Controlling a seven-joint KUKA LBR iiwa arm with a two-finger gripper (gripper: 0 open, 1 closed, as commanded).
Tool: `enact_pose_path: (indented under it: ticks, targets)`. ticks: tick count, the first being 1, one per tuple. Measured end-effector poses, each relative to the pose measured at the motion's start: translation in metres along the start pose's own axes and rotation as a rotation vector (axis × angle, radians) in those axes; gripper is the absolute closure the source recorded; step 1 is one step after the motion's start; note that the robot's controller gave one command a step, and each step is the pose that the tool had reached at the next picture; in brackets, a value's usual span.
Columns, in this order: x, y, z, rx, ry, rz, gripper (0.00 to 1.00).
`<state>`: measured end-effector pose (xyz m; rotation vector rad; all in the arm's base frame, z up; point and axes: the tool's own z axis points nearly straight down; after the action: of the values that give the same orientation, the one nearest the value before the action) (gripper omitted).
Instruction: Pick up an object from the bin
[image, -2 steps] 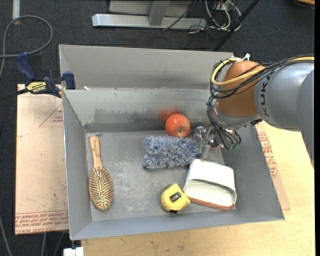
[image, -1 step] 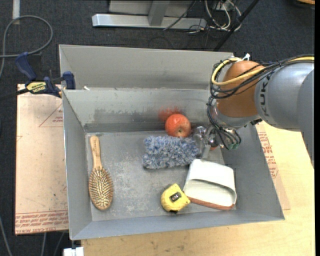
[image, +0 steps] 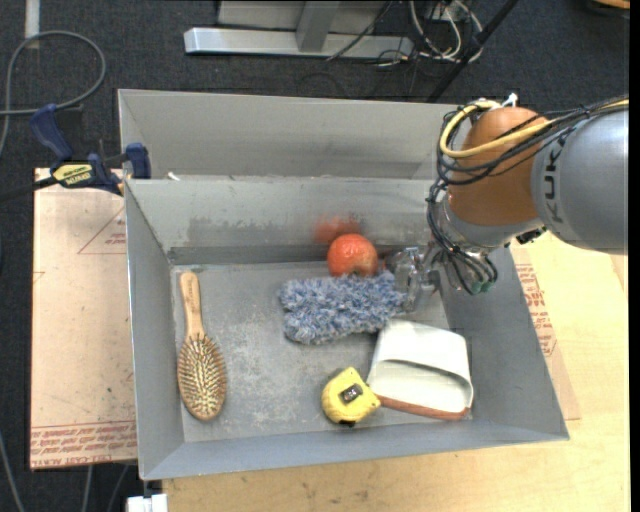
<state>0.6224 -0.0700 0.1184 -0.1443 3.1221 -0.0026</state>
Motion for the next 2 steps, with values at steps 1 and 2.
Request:
enact_pose_path:
  ticks: [1,2]
  targets:
    - [-0.0124,-0.0052,-0.0620,0.002,-0.009,0.027,1.00]
    - [-0.0124,-0.0051,-0.0620,0.002,-0.009,0.027,1.00]
